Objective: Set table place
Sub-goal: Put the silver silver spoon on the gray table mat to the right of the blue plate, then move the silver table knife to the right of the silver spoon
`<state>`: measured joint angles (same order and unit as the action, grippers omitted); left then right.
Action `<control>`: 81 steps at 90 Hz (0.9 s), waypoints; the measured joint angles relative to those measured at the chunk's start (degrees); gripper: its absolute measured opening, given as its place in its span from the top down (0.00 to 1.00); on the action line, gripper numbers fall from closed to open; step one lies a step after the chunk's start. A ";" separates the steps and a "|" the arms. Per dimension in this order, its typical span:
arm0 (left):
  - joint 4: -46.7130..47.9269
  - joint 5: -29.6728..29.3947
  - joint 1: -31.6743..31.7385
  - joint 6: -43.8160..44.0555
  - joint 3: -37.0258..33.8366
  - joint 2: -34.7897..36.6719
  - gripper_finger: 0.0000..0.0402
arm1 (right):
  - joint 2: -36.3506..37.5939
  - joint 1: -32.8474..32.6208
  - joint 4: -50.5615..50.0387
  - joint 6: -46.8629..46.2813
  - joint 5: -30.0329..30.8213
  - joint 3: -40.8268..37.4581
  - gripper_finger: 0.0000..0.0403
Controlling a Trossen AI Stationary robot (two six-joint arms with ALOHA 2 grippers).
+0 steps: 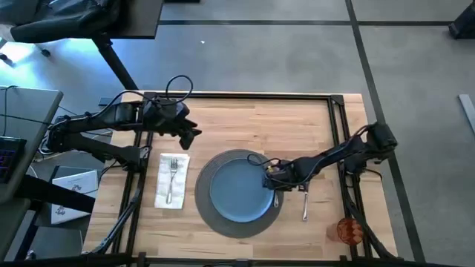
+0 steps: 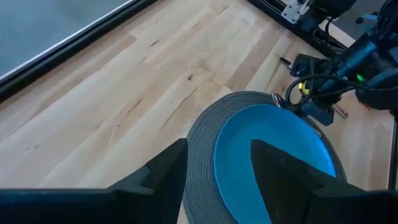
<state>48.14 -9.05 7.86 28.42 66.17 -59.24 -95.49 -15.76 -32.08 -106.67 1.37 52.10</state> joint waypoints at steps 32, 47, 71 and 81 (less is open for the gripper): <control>-0.02 -0.09 0.00 0.48 0.00 0.00 0.60 | 11.83 -2.99 -22.01 0.76 -7.92 -1.10 0.69; -0.04 -0.29 -0.01 1.38 0.00 0.00 0.60 | 11.78 -5.55 -16.62 -1.91 -11.86 -5.54 0.80; 0.00 -0.21 -0.02 1.40 0.00 0.00 0.60 | 10.23 -7.29 -11.24 -8.68 -11.06 -10.20 0.94; 0.02 -0.14 -0.04 1.40 0.00 -0.02 0.60 | 10.07 -7.29 -12.21 -8.81 -10.54 -10.21 0.96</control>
<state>48.16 -9.19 7.81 29.82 66.17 -59.27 -85.42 -23.05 -44.30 -115.48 -9.17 41.89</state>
